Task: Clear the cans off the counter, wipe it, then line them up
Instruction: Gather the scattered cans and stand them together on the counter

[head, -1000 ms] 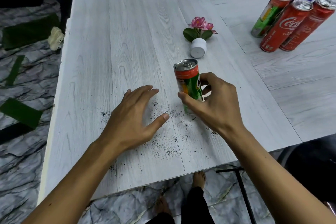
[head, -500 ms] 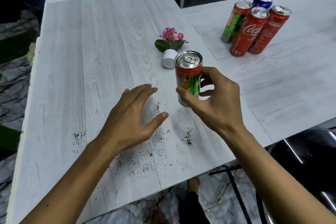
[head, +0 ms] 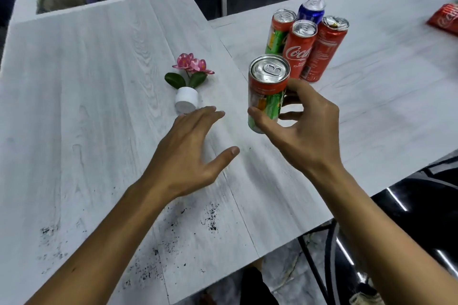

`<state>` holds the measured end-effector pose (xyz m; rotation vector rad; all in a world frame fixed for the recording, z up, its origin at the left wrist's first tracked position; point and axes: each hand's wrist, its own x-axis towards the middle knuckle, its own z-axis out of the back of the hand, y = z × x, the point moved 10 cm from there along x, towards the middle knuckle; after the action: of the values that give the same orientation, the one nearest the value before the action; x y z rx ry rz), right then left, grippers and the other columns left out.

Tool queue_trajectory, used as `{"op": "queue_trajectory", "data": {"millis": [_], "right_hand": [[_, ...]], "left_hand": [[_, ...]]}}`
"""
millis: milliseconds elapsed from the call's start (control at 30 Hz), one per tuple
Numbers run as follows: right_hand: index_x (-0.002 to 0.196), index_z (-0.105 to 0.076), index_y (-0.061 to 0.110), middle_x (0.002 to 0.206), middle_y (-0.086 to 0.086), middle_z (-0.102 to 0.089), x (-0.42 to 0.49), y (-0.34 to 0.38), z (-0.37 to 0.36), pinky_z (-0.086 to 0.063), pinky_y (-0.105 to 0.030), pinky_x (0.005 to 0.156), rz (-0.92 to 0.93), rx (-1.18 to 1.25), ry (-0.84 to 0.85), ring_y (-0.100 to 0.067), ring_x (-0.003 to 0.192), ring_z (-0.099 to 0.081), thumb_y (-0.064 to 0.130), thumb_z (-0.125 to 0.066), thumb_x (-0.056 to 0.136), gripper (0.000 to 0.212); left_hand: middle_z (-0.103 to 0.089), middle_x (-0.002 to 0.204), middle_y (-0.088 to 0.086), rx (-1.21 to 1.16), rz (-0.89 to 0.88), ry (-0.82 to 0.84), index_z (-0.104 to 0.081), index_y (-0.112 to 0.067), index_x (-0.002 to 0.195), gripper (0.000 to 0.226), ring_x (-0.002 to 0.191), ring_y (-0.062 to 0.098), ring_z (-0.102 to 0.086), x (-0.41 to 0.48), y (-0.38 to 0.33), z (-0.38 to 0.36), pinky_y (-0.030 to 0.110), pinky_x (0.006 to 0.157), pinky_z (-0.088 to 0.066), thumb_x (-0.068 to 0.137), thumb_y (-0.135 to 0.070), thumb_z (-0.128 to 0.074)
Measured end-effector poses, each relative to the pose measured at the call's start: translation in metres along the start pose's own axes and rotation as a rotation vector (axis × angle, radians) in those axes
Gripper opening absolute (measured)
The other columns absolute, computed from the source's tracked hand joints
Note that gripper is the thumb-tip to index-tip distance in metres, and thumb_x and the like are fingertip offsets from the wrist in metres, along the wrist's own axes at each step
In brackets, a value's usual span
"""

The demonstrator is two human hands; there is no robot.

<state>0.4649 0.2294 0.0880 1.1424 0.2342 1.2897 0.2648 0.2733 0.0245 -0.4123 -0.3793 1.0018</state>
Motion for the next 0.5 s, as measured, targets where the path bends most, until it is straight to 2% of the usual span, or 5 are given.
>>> {"op": "queue_trajectory", "data": {"millis": [67, 167, 333, 400, 500], "right_hand": [[0.123, -0.066, 0.013, 0.104, 0.004, -0.071, 0.01, -0.013, 0.013, -0.057, -0.021, 0.071, 0.0, -0.004, -0.018, -0.007, 0.09, -0.066, 0.039, -0.085, 0.08, 0.053], [0.125, -0.066, 0.013, 0.108, 0.003, -0.072, 0.024, -0.032, 0.028, -0.059, -0.025, 0.074, -0.002, -0.008, -0.034, -0.008, 0.095, -0.067, 0.04, -0.085, 0.081, 0.055], [0.124, -0.066, 0.014, 0.107, 0.004, -0.072, 0.05, -0.065, 0.047, -0.06, -0.024, 0.073, -0.01, 0.006, -0.065, -0.005, 0.094, -0.068, 0.043, -0.084, 0.081, 0.055], [0.122, -0.066, 0.014, 0.106, 0.006, -0.072, 0.059, -0.079, 0.054, -0.06, -0.025, 0.073, -0.019, 0.009, -0.077, -0.005, 0.095, -0.068, 0.045, -0.083, 0.081, 0.054], [0.121, -0.067, 0.014, 0.106, 0.006, -0.072, 0.069, -0.099, 0.061, -0.06, -0.026, 0.073, -0.032, 0.008, -0.089, -0.006, 0.096, -0.068, 0.046, -0.083, 0.08, 0.054]], "left_hand": [[-0.036, 0.162, -0.017, -0.01, -0.008, 0.008, -0.037, -0.042, 0.151, 0.074, 0.148, 0.008, -0.031, 0.015, -0.011, -0.01, 0.035, 0.113, -0.032, 0.087, -0.078, -0.05], [-0.033, 0.163, -0.018, -0.007, -0.007, 0.019, -0.034, -0.044, 0.152, 0.077, 0.148, 0.005, -0.028, 0.035, -0.024, -0.025, 0.032, 0.114, -0.023, 0.086, -0.079, -0.05], [-0.031, 0.164, -0.018, -0.008, -0.021, 0.038, -0.031, -0.044, 0.153, 0.076, 0.147, -0.002, -0.019, 0.067, -0.04, -0.045, 0.02, 0.114, -0.009, 0.088, -0.079, -0.05], [-0.031, 0.163, -0.018, -0.007, -0.017, 0.04, -0.031, -0.044, 0.153, 0.077, 0.147, -0.002, -0.019, 0.077, -0.044, -0.053, 0.018, 0.112, -0.01, 0.088, -0.079, -0.05], [-0.032, 0.163, -0.017, 0.014, -0.019, 0.05, -0.032, -0.042, 0.154, 0.077, 0.146, -0.002, -0.021, 0.09, -0.051, -0.063, 0.024, 0.115, -0.017, 0.089, -0.078, -0.051]]}}
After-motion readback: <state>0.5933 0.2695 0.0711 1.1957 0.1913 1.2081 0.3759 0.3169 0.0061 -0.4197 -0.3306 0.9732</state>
